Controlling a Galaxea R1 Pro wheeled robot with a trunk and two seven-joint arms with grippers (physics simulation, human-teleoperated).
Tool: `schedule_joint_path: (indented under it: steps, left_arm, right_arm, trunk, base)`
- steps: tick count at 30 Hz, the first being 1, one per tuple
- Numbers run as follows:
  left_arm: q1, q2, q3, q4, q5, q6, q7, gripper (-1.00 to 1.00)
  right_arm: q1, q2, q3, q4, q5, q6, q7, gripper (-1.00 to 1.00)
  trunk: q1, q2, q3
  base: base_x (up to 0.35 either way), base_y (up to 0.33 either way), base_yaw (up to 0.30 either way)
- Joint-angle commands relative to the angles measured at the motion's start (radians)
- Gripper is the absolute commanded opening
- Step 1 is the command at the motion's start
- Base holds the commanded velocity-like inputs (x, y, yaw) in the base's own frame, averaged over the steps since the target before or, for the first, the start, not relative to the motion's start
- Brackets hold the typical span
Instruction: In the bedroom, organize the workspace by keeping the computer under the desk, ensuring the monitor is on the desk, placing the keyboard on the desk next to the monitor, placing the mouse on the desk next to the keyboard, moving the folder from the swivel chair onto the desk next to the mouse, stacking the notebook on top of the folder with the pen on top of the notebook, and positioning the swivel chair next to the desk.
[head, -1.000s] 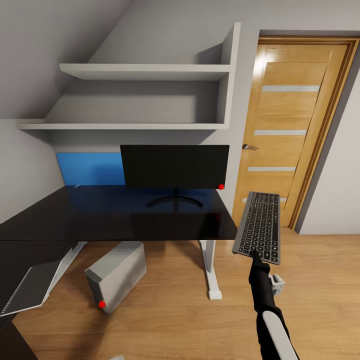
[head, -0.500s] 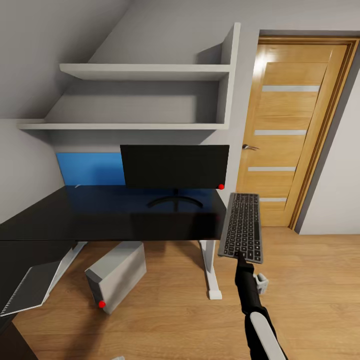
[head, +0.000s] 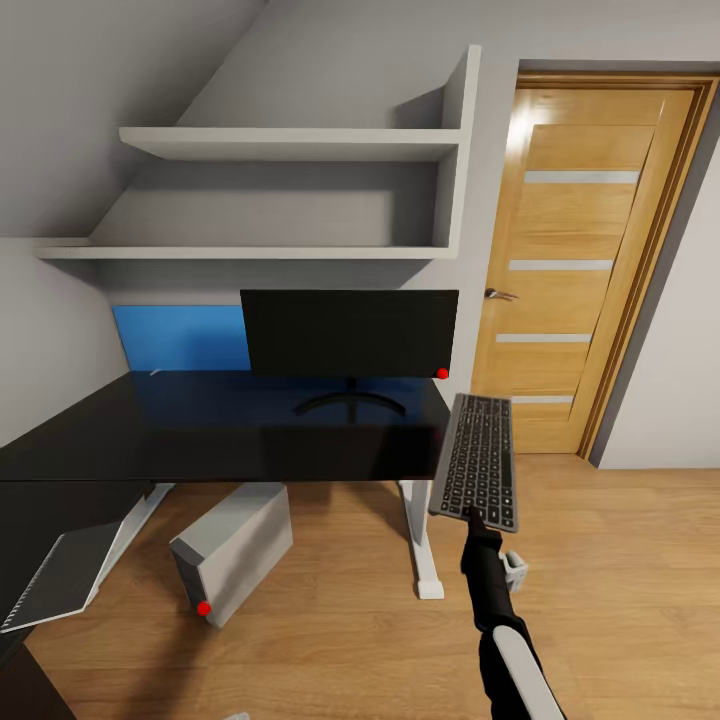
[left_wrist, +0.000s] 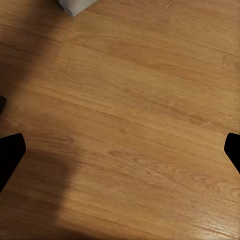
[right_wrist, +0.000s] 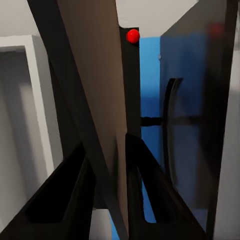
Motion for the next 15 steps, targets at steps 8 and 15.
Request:
schedule_joint_path:
  steps: [8,15]
  left_arm:
    - [-0.001,0.002,-0.006,-0.002,0.007,0.000,0.009,1.00]
    - [-0.001,0.003,-0.006,-0.002,0.007,0.000,0.009,1.00]
  right_arm:
    - [-0.001,0.000,0.033,0.012,-0.044,0.000,0.008,-1.00]
    - [-0.001,-0.002,0.053,0.060,-0.044,-0.001,0.009,-1.00]
  trunk:
    - [0.000,-0.001,-0.001]
    - [0.000,-0.001,-0.001]
  base:
    - [0.000,0.000,0.000]
    - [0.000,0.099,0.000]
